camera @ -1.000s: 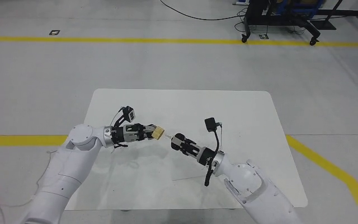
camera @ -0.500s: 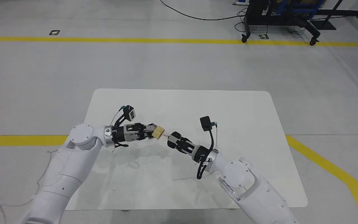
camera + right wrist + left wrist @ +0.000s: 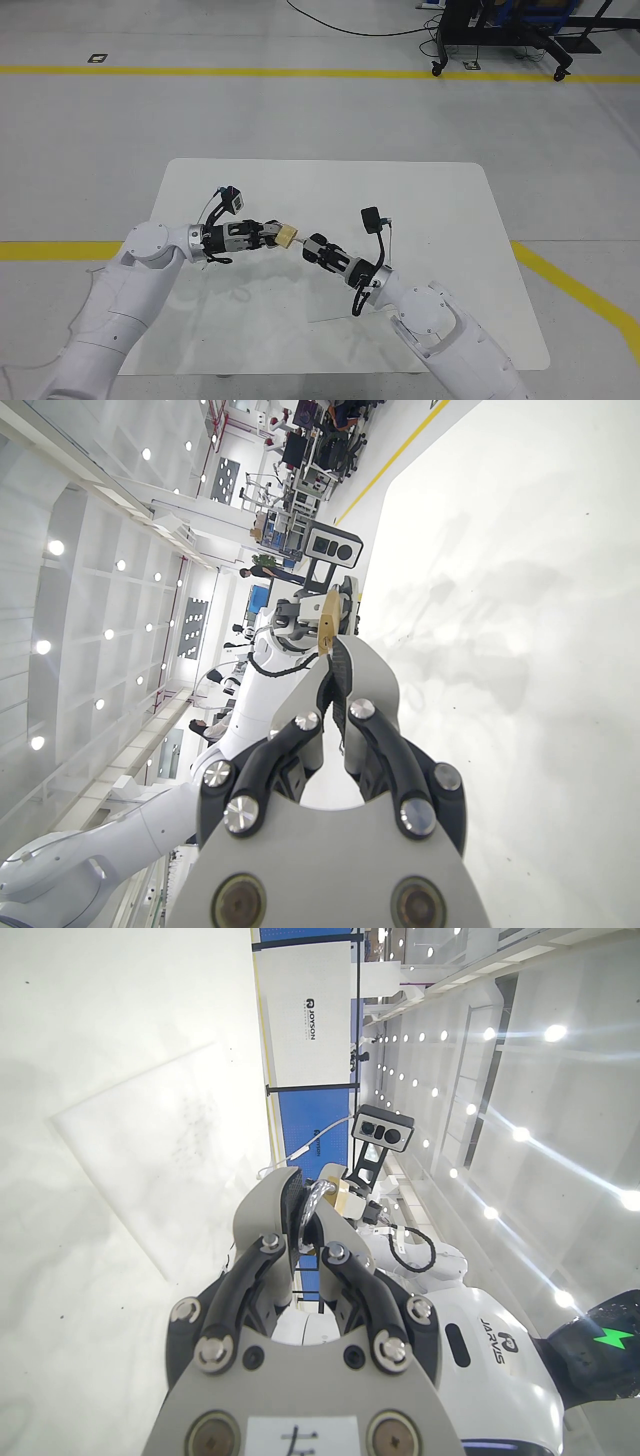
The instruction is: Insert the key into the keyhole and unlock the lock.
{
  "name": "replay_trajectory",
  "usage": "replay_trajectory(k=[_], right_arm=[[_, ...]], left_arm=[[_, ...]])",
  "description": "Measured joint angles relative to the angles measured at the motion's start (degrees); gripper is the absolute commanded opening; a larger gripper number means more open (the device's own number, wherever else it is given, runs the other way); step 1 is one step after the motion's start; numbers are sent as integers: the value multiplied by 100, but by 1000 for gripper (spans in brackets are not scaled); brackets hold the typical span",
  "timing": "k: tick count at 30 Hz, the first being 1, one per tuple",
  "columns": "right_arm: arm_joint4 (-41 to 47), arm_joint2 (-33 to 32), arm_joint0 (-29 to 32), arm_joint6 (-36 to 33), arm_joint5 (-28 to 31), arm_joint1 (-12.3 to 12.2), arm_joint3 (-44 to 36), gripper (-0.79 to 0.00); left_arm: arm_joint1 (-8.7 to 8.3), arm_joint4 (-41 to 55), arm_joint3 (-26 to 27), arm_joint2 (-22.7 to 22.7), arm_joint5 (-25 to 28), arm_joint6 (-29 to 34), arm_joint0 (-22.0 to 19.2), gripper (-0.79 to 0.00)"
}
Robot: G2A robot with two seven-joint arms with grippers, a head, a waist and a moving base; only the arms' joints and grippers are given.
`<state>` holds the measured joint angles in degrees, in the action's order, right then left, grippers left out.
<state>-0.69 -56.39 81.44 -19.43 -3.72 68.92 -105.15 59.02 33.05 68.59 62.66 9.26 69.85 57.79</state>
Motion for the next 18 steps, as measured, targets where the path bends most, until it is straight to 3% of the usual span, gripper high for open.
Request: replay_trajectory(k=[18], right_arm=[[-393, 107, 56, 145, -97, 43, -119, -785]], left_arm=[[4, -309, 186, 38, 209, -139, 86, -785]])
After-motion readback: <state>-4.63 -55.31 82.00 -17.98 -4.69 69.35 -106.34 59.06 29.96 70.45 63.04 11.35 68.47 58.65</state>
